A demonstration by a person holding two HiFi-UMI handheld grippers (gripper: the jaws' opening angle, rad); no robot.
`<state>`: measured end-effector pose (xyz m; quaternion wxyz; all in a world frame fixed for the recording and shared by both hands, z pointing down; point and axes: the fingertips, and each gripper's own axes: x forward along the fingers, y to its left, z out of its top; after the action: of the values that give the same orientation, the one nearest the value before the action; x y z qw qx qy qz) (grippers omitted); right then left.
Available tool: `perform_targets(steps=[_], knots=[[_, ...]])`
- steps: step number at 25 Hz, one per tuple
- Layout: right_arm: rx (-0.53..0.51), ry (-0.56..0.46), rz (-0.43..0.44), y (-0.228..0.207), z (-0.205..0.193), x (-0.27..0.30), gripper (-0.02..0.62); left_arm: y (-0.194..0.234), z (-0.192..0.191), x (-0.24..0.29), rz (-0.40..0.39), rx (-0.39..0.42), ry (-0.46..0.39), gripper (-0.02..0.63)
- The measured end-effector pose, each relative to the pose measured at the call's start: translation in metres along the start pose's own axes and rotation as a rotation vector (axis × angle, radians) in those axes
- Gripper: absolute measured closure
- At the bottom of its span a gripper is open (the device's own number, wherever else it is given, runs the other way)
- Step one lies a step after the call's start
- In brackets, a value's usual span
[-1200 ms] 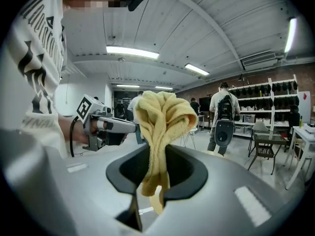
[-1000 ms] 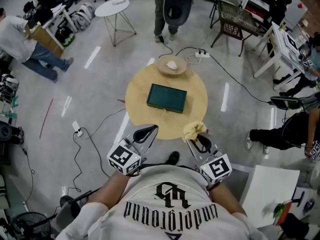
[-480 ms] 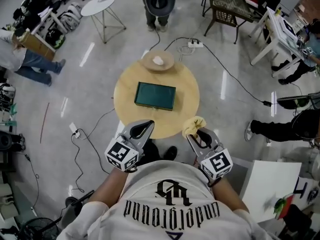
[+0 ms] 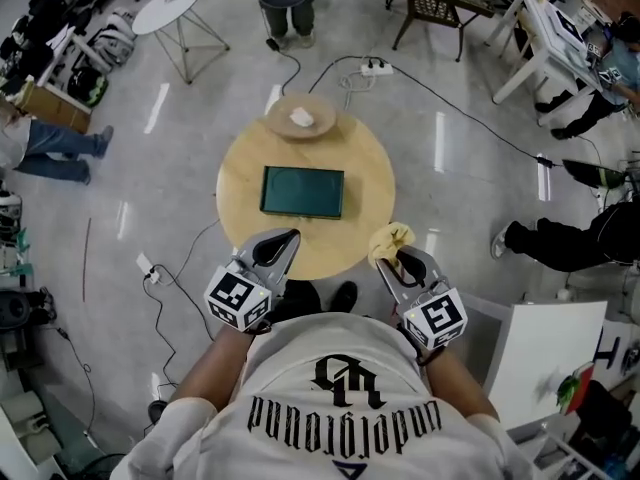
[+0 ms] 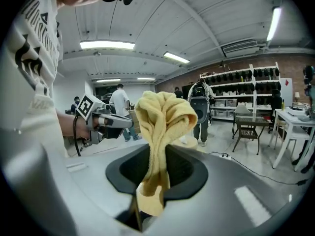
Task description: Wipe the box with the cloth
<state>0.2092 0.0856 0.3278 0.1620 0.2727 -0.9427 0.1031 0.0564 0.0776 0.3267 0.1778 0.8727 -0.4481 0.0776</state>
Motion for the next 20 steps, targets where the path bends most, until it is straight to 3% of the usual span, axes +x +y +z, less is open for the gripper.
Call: perform_targets(steps=[13, 20], knots=[[0.108, 0.097, -0.112, -0.031, -0.015, 0.088, 0.509, 0.115, -0.027, 0.030, -0.059, -0.033, 0.136, 0.600], [0.153, 0.158, -0.174, -0.040, -0.039, 0.140, 0.509, 0.180, -0.068, 0.043, -0.091, -0.071, 0.213, 0.591]])
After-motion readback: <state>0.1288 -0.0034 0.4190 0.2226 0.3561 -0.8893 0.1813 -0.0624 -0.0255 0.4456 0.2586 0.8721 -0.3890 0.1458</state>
